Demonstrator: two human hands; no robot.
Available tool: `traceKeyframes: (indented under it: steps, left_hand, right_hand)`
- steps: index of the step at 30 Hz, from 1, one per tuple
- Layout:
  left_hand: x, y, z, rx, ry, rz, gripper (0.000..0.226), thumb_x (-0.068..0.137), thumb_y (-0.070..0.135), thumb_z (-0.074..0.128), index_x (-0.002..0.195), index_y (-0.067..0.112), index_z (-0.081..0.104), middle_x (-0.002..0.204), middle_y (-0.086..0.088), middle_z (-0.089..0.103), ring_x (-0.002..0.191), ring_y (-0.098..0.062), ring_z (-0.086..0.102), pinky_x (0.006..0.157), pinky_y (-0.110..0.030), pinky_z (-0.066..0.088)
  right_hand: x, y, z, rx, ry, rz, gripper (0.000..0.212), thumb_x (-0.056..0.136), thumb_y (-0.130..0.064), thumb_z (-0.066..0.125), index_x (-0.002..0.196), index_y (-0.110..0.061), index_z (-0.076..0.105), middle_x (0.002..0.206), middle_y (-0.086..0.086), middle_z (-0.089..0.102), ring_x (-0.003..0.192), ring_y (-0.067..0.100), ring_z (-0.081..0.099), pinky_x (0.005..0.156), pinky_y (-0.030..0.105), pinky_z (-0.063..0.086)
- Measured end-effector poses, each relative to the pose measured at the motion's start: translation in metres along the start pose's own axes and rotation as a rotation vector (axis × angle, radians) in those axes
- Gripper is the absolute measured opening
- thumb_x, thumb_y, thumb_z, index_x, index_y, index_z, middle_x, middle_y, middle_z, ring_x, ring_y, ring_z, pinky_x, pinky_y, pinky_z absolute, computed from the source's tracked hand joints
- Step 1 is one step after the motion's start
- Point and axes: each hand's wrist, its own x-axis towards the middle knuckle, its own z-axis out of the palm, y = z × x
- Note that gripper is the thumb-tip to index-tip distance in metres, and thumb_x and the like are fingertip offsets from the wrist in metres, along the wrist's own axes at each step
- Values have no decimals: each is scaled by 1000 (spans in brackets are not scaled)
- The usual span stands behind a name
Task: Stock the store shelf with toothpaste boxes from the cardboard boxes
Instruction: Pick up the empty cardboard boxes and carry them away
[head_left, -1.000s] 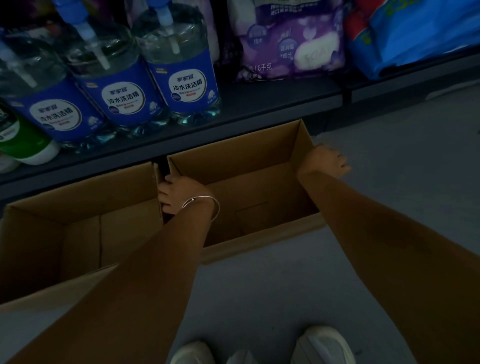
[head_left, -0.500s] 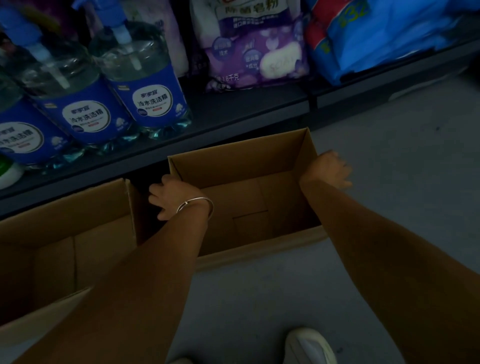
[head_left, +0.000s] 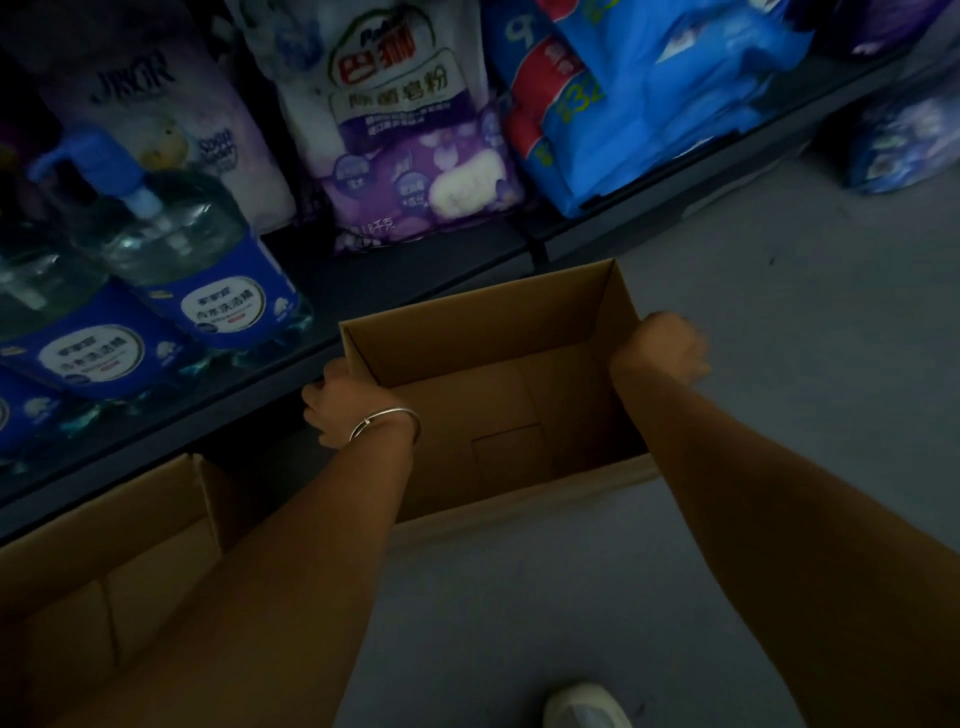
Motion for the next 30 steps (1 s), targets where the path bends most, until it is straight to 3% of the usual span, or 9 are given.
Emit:
traceKeyframes:
  steps: [4,10,18,22,26,30]
  left_hand:
    - [-12,23,0,-8,-96,75,28,94,10,46,119,11,59,123,-17,57,116,-33,50,88,-33,41]
    - [-60,81,-15,-59,-92,182,31,91,4,40,112,11,62,117,-17,59,107,-33,54,84,-34,42]
    - [-142,176,-67,15,-247,303,36,97,15,36,127,22,55,126,-15,56,113,-31,51,87,-30,40]
    - [-183,227,-97,28,-314,397,35,99,20,36,128,27,54,127,-11,56,115,-29,51,86,-25,37]
    - [-222,284,-123,110,-374,526,42,94,6,38,129,22,55,129,-12,57,118,-31,49,94,-31,38]
    - [-266,346,-134,163,-412,645,40,88,1,43,122,13,60,121,-17,60,113,-36,52,92,-37,41]
  right_hand:
    - [14,12,-32,31,36,63,27,97,-8,45,120,-2,57,130,17,50,125,32,43,105,44,37]
    - [19,39,-93,131,52,161,25,98,-8,44,118,0,58,123,18,55,115,32,52,97,40,44]
    - [0,73,-209,229,117,318,25,96,-4,41,110,-3,62,112,18,62,104,34,59,84,39,47]
    - [-17,84,-275,281,168,369,26,91,2,40,100,-3,64,105,20,62,97,37,60,81,40,49]
    - [-30,97,-345,355,228,446,26,86,4,42,90,-6,65,96,18,64,92,36,61,80,38,52]
    - [-28,113,-422,408,258,523,28,86,6,39,67,-11,51,83,14,54,76,29,53,68,32,44]
